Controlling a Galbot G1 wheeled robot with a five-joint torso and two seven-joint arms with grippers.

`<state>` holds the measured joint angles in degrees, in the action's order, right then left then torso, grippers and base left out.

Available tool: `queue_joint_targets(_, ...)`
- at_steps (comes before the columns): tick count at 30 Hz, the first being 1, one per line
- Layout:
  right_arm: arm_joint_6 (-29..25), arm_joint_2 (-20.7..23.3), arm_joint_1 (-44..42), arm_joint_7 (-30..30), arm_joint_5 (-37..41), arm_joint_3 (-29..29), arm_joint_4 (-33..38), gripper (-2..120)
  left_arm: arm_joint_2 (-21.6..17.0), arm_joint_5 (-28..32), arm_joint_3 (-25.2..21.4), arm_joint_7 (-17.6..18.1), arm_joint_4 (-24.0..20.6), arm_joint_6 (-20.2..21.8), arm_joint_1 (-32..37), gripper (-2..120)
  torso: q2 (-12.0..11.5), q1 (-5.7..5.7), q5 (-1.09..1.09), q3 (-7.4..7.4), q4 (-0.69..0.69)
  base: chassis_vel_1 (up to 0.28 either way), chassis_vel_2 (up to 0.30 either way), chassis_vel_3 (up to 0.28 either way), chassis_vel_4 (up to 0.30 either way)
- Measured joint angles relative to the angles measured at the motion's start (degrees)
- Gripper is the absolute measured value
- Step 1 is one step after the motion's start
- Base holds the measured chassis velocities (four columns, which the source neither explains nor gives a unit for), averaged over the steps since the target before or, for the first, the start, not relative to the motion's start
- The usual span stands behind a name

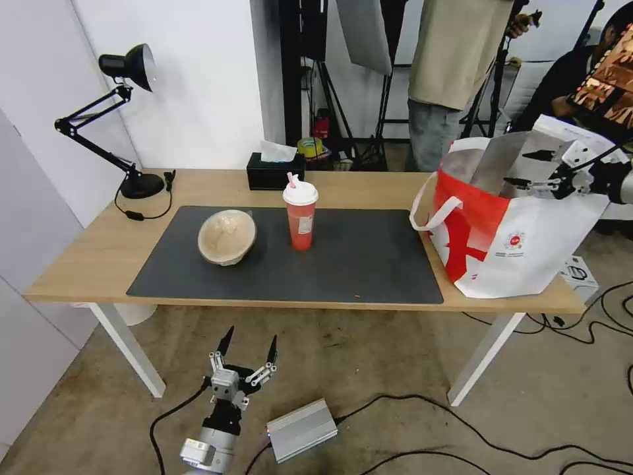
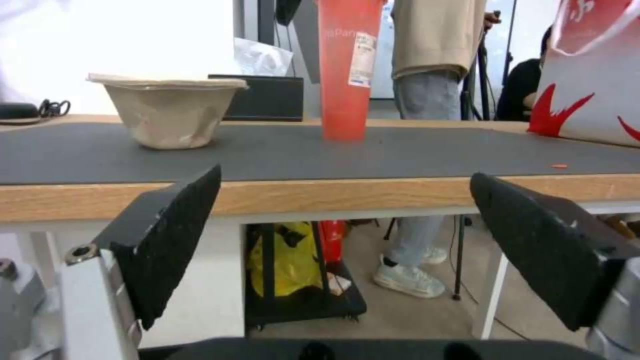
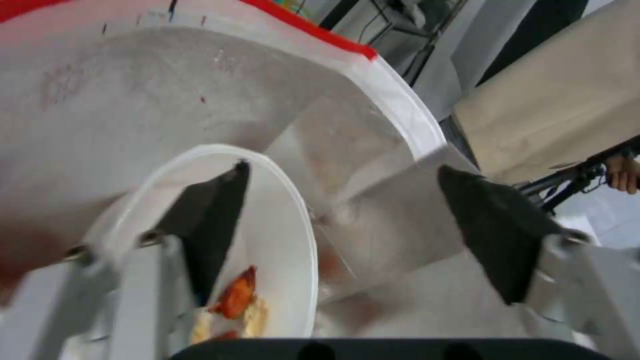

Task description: Pick up the trash from the table and place it into the takeout bag.

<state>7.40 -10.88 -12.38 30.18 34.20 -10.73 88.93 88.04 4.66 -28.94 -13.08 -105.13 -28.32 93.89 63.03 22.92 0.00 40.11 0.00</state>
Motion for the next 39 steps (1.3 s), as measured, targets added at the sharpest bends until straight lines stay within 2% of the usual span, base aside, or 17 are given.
queue_joint_targets(2,0.0,0.2,-0.8,-0.1,0.1,0.9,0.2,86,-0.1,0.0,0.1,0.0,0.1,0.0,0.0,100,0.0,0.00,0.00,0.00,0.00,0.000,0.000,0.000,0.000)
queue_joint_targets(5,0.0,0.6,-1.2,-0.3,0.2,1.3,0.7,90,-0.2,0.0,0.1,0.0,0.1,0.0,-0.1,100,0.0,0.00,0.01,0.00,0.00,0.000,0.000,0.000,0.000)
queue_joint_targets(17,0.3,2.1,-2.5,-2.9,2.6,2.5,4.0,92,-0.6,0.0,-0.1,0.0,-0.3,0.0,-0.1,100,0.0,0.00,0.00,0.00,0.00,0.000,0.000,0.000,0.000)
queue_joint_targets(23,0.4,4.0,-3.3,-5.4,5.3,3.5,7.5,92,-1.3,0.3,-0.7,0.0,-2.0,0.3,1.0,100,0.0,0.00,0.00,0.00,-0.01,0.000,0.000,0.000,0.000)
queue_joint_targets(30,0.3,7.0,-3.8,-8.7,10.3,4.8,14.3,96,-1.5,0.6,-1.6,0.0,-5.6,1.7,3.3,100,0.0,0.00,-0.01,0.00,0.00,0.000,0.000,0.000,0.000)
queue_joint_targets(33,0.3,7.2,-3.9,-9.8,11.6,5.2,16.0,97,-1.5,0.6,-2.2,0.0,-7.1,2.3,4.2,100,0.0,0.00,-0.01,0.00,-0.01,0.000,0.000,0.000,0.000)
queue_joint_targets(37,0.1,6.8,-3.9,-12.3,13.9,6.0,19.0,97,-2.0,1.2,-4.3,0.0,-11.9,3.8,6.8,100,0.0,0.00,0.00,0.00,0.00,0.000,0.000,0.000,0.000)
queue_joint_targets(39,0.0,6.5,-3.9,-12.9,14.4,6.4,19.5,97,-2.2,1.4,-4.8,0.0,-12.8,4.1,7.1,100,0.0,0.00,-0.01,0.00,0.00,0.000,0.000,0.000,0.000)
